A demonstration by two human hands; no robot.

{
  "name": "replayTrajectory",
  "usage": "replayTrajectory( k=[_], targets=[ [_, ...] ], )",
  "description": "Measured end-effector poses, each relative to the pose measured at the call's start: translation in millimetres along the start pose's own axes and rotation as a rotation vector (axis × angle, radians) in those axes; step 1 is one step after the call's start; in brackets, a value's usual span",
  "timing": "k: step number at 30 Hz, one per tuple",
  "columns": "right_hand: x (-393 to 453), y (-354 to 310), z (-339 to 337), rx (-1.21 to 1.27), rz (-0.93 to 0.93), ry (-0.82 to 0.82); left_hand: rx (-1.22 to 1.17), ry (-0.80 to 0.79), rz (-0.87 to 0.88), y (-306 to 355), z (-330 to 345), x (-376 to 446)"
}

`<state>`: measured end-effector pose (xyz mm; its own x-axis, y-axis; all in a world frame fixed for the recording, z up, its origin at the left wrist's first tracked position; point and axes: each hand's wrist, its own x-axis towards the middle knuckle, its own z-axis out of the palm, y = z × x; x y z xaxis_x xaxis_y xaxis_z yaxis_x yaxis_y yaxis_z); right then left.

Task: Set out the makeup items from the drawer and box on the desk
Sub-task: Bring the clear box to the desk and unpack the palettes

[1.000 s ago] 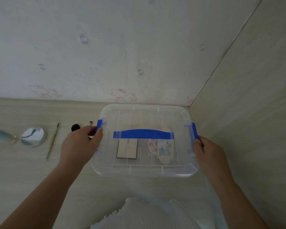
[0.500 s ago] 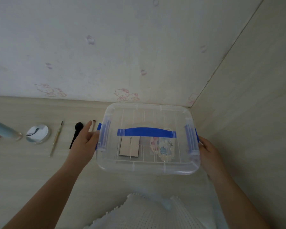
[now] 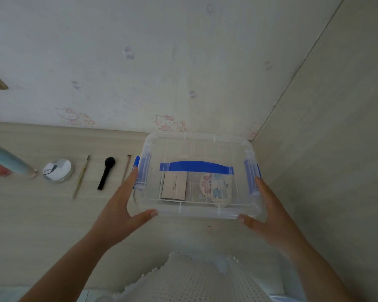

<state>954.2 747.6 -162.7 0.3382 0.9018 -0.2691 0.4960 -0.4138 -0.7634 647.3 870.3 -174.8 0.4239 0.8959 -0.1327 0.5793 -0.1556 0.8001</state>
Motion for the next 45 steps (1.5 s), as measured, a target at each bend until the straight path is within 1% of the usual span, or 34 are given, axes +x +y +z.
replayTrajectory(
  k=[3,8,12,15,17,19,21,23,26,30,34,36,39,45],
  targets=[
    [-1.9,-3.7,-1.0,-0.028,-0.013,-0.009,0.028,0.001,0.017,2.4,-2.0,-2.0],
    [-3.7,-13.0,-1.6,-0.012,-0.020,0.029,0.019,0.074,0.044,7.5,-6.1,1.1],
    [2.4,-38.3,-12.6,0.051,-0.025,0.127,-0.063,0.207,0.078,24.4,-10.4,11.8],
    [20.0,-54.9,-18.6,0.181,-0.042,0.235,-0.245,0.264,0.076,47.8,-15.1,24.2],
    [35.4,-61.5,-20.9,0.264,-0.012,0.284,-0.325,0.264,0.054,61.3,-17.4,35.0],
    [55.0,-64.6,-23.6,0.302,0.000,0.309,-0.347,0.265,0.030,69.4,-20.4,50.5],
    [76.0,-67.0,-27.8,0.290,0.030,0.281,-0.351,0.259,0.004,69.2,-23.9,67.1],
    [93.7,-71.0,-32.7,0.249,0.069,0.237,-0.330,0.218,0.017,67.3,-26.5,84.1],
    [118.5,-73.6,-38.3,0.240,0.144,0.227,-0.299,0.207,-0.028,65.3,-27.3,110.0],
    [148.3,-73.8,-37.8,0.196,0.238,0.170,-0.259,0.212,-0.117,62.2,-26.1,143.9],
    [172.1,-71.6,-36.2,0.114,0.263,0.150,-0.266,0.210,-0.215,59.1,-24.4,171.0],
    [182.3,-68.3,-35.8,0.128,0.277,0.171,-0.251,0.222,-0.269,60.0,-23.7,180.1],
    [192.9,-61.0,-32.6,0.130,0.285,0.228,-0.204,0.206,-0.284,59.7,-21.0,189.1],
    [201.4,-55.2,-25.0,0.120,0.280,0.224,-0.210,0.159,-0.342,52.2,-18.1,194.8]
  ],
)
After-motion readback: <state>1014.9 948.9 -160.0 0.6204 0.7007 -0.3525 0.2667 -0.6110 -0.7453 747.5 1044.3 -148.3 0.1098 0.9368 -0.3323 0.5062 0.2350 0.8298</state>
